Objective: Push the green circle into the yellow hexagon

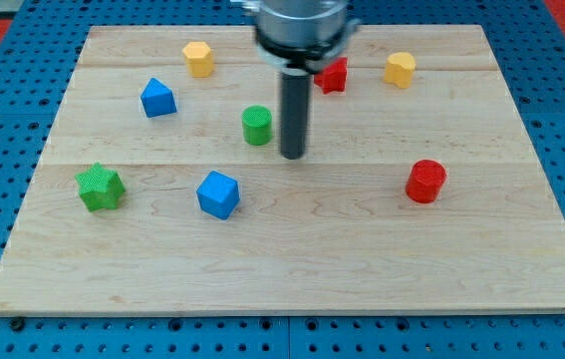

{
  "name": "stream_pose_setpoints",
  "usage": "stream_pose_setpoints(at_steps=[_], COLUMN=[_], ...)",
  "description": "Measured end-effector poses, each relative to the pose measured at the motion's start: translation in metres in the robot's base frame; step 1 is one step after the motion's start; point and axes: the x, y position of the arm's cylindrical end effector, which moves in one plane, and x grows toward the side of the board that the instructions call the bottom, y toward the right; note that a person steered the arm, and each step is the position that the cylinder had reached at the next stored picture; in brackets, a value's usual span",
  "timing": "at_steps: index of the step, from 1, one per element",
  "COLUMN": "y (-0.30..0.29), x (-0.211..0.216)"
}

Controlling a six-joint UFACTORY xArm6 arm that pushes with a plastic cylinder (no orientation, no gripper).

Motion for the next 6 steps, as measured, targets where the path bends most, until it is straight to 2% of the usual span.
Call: stream_pose_setpoints(at_steps=[2, 3, 4, 6], y=[-0.048, -0.042, -0.036, -0.045], x=[-0.068, -0.04, -0.041, -0.123])
